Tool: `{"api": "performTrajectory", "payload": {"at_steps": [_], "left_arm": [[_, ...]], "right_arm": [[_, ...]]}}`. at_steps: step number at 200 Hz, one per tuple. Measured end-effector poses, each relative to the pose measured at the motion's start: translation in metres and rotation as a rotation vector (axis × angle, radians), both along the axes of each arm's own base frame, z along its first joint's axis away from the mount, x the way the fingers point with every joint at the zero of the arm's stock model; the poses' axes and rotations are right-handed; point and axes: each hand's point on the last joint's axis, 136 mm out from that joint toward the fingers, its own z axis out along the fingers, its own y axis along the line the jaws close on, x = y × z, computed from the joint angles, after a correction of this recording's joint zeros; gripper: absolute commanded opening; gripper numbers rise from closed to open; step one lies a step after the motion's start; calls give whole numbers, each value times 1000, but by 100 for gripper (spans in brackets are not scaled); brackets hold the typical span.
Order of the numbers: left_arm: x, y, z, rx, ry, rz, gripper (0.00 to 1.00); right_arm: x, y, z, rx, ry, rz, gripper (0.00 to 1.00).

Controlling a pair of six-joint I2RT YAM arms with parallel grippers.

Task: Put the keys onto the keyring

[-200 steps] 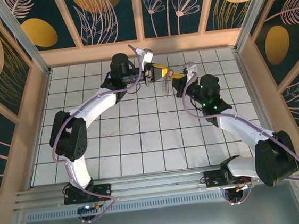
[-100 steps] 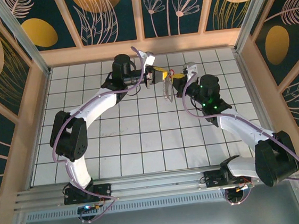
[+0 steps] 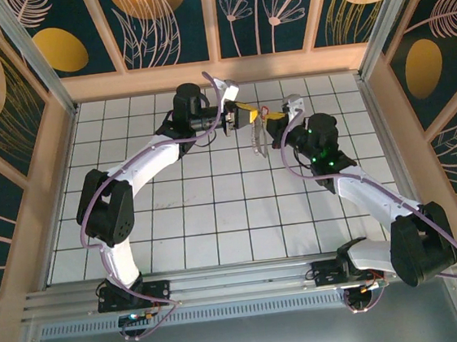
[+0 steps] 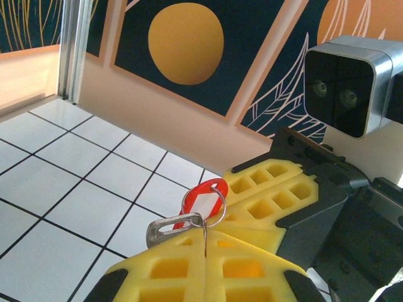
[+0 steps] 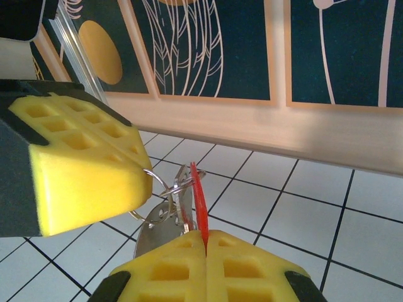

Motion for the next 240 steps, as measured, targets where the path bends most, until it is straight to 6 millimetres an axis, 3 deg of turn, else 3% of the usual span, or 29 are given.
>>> {"api": "performTrajectory", "payload": {"at_steps": [37,87,164,240], "left_arm": [[0,0,0,0,1,0,0],[0,0,0,0,1,0,0],[-2,-4,12,-15,-22,-9,0],[-1,-4,14,-19,-20,-7,0]], "right_arm": [[-4,12,-2,-3,4,29,0],[-1,13,-5,-10,12,25,0],[1,-14,6,26,-2,-23,0],[-1,0,7,29,2,13,0]]}}
